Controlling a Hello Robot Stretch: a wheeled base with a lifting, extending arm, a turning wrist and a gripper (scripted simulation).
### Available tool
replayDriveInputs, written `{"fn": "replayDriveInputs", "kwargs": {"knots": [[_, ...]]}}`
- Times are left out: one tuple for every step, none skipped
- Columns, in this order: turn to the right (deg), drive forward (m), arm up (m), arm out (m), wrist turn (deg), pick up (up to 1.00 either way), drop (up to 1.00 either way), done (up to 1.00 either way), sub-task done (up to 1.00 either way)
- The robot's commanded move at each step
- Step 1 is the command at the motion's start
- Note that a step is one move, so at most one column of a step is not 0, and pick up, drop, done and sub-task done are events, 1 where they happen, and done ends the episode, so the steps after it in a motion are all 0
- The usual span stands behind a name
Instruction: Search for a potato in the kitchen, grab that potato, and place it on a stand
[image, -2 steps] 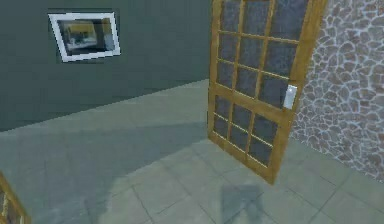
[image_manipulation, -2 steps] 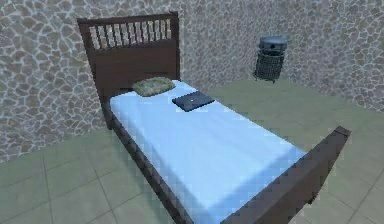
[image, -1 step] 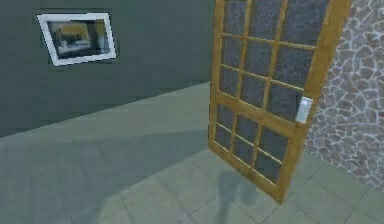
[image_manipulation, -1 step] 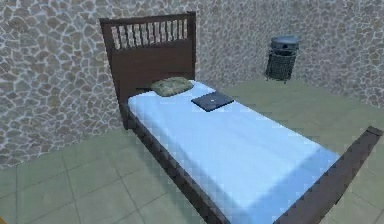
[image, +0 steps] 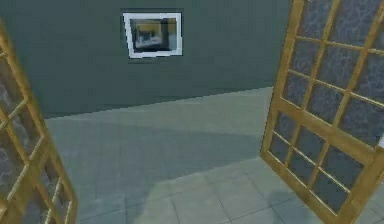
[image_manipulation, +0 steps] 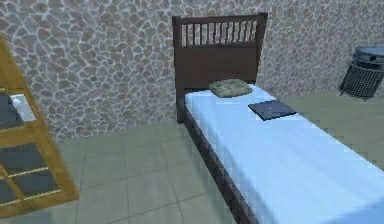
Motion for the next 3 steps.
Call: {"fn": "replayDriveInputs", "kwargs": {"knots": [[0.0,1.0,0.0,0.0,0.0,0.0,0.0,0.0,0.0],[-6.0,0.0,0.0,0.0,0.0,0.0,0.0,0.0,0.0],[0.0,0.7,0.0,0.0,0.0,0.0,0.0,0.0,0.0]]}}
